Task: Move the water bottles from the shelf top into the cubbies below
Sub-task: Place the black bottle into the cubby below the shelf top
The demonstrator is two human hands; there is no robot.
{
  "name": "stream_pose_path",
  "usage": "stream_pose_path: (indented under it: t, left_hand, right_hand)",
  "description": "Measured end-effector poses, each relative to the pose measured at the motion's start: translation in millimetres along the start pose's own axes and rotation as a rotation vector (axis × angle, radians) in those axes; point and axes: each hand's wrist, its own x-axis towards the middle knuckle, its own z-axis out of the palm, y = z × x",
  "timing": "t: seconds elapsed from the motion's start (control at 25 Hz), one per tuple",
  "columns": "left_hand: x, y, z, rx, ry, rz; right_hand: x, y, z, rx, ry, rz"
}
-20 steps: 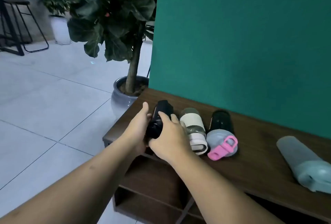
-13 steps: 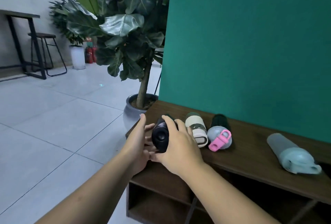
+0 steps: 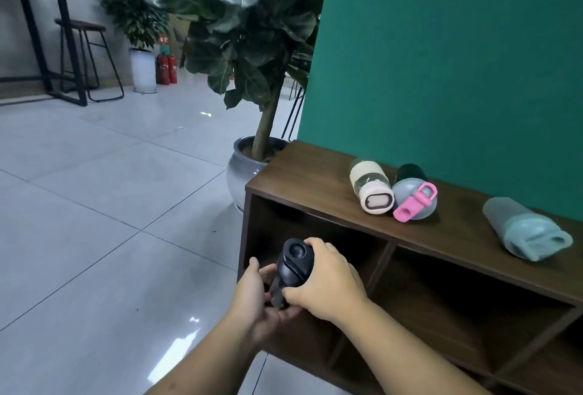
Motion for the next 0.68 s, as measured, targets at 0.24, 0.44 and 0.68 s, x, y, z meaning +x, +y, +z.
stream_pose_path:
  t: [0.24,0.44,0.68]
  left_hand:
    - [112.7,20.7,13.0,-0.062,0.022,-0.029]
    - [148.4,28.6,19.1,-0.095,0.045,0.018]
    - [161.3,20.3,6.6,-0.15,0.068,0.028]
  right_hand:
    - [94.2,25.0,56.0,-0.063,0.001,-0.011]
    - [129.6,34.5,77.5,-0.161,-0.002,-0.075]
    - [135.7,38.5,99.2,-0.203,-0.051,-0.081]
